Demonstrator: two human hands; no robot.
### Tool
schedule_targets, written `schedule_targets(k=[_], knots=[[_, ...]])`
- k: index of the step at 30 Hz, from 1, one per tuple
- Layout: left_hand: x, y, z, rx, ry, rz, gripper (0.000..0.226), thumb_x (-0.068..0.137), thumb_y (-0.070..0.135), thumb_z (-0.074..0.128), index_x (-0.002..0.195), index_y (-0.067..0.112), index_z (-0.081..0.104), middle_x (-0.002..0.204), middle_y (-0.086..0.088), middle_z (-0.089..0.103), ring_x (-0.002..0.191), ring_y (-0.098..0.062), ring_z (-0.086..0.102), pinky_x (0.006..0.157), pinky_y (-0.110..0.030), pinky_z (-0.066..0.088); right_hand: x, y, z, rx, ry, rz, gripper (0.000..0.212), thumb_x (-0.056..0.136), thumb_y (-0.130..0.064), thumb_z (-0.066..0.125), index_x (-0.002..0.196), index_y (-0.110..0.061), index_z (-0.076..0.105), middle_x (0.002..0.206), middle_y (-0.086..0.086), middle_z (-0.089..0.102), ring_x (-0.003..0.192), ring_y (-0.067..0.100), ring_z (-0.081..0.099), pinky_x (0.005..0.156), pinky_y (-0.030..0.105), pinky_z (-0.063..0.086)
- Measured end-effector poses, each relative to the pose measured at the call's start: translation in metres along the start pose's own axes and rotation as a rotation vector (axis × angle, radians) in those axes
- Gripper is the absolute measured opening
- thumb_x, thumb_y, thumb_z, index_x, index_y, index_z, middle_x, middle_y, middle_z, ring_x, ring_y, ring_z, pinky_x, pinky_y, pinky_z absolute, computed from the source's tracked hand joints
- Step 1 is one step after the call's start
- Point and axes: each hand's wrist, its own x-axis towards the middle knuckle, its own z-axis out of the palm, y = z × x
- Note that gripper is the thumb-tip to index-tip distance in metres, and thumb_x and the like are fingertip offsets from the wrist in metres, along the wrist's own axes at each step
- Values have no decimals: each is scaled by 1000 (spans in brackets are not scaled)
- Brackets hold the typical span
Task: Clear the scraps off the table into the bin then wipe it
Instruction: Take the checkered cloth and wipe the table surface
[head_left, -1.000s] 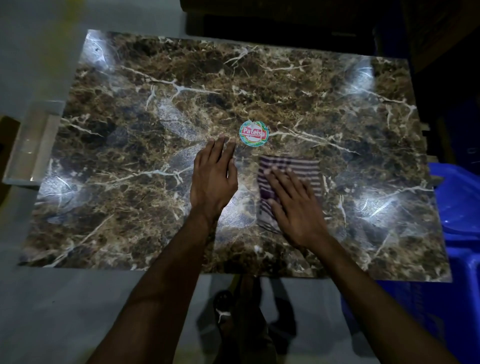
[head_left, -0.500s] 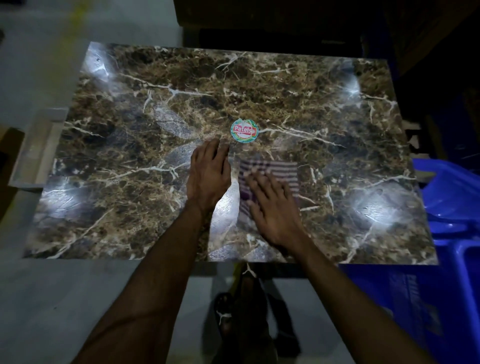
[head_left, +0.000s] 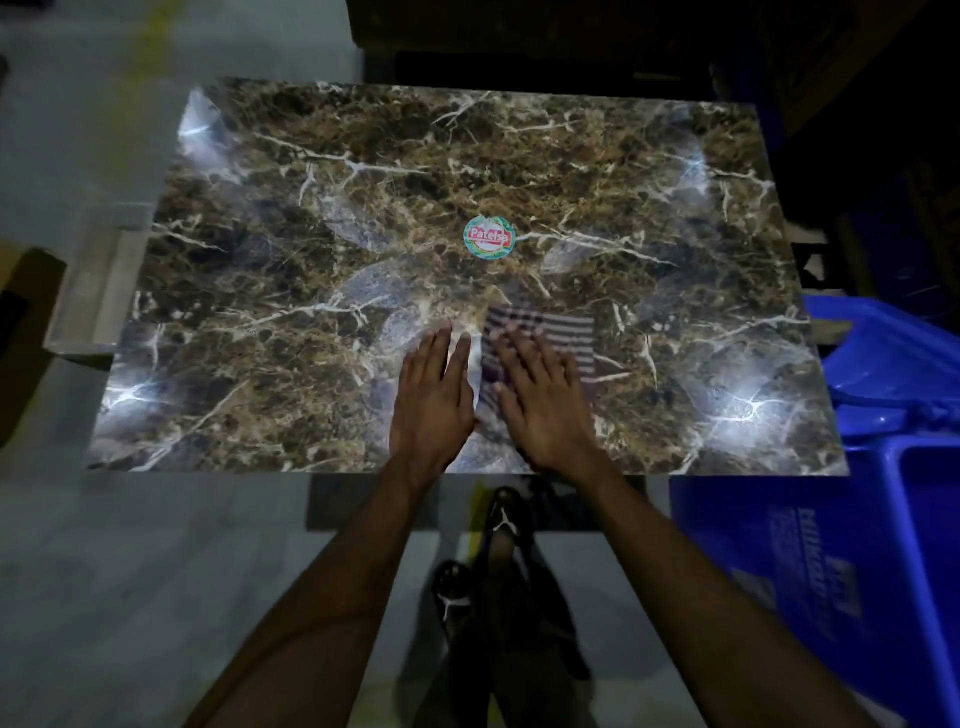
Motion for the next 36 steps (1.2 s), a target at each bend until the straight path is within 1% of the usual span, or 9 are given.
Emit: schedule_targets(k=[2, 5, 12, 15, 18, 20, 24, 30, 36], knots=[[-1, -1, 0, 6, 21, 15, 50, 105, 23, 43, 154, 12, 46, 165, -14, 35, 153, -32, 30, 124, -52, 25, -35, 1, 1, -3, -47, -57, 60, 110, -44, 24, 167, -28, 12, 175, -3, 10, 162, 22, 2, 129, 48, 11], [2, 0, 1, -2, 74, 9, 48, 103, 20, 49, 150, 12, 51, 162, -14, 40, 151, -31, 33, 124, -50, 25, -62, 22, -7, 8, -83, -4, 60, 110, -48, 19, 167, -33, 9, 175, -7, 8, 162, 18, 1, 129, 45, 8], [3, 1, 3, 6, 105, 3, 48, 102, 20, 50, 149, 13, 53, 162, -13, 41, 151, -30, 34, 124, -50, 25, 17, 29, -11, 47, 36, 286, 64, 108, -53, 19, 167, -27, 15, 174, -1, 13, 161, 23, 5, 128, 50, 8], [2, 1, 2, -6, 108, 8, 48, 101, 19, 50, 149, 12, 53, 161, -14, 42, 151, -31, 35, 124, -50, 25, 20, -1, -2, 28, 33, 174, 62, 109, -49, 21, 166, -25, 19, 174, 1, 16, 161, 26, 10, 128, 51, 10], [2, -1, 2, -24, 102, 6, 47, 102, 20, 49, 149, 12, 53, 161, -14, 42, 151, -31, 35, 124, -51, 26, -24, -20, 5, 23, -12, -3, 60, 110, -46, 22, 166, -25, 19, 174, 1, 14, 161, 24, 7, 129, 48, 9], [2, 0, 2, -36, 112, 3, 46, 103, 20, 49, 148, 12, 55, 160, -14, 43, 151, -31, 36, 123, -52, 26, -56, -17, 6, 10, -36, -37, 60, 110, -45, 22, 167, -28, 15, 174, -1, 12, 162, 22, 5, 129, 47, 9], [2, 0, 4, -49, 114, 13, 45, 102, 20, 51, 146, 12, 56, 161, -13, 43, 151, -32, 35, 123, -52, 25, -84, 20, -5, 31, -35, 95, 60, 109, -50, 17, 167, -35, 11, 175, -5, 10, 161, 19, 4, 128, 46, 9], [0, -2, 4, -30, 134, 60, 41, 100, 21, 53, 138, 10, 64, 152, -15, 53, 144, -34, 43, 121, -55, 28, -17, 16, 1, 56, 72, 293, 65, 107, -53, 21, 167, -27, 17, 174, 1, 14, 161, 25, 5, 127, 49, 5], [-1, -2, 2, -58, 150, 121, 33, 95, 19, 56, 123, 13, 71, 142, -12, 61, 135, -29, 50, 118, -54, 31, -66, -12, 13, 32, 41, 7, 60, 110, -47, 23, 167, -30, 17, 174, -1, 14, 161, 24, 8, 127, 52, 15]])
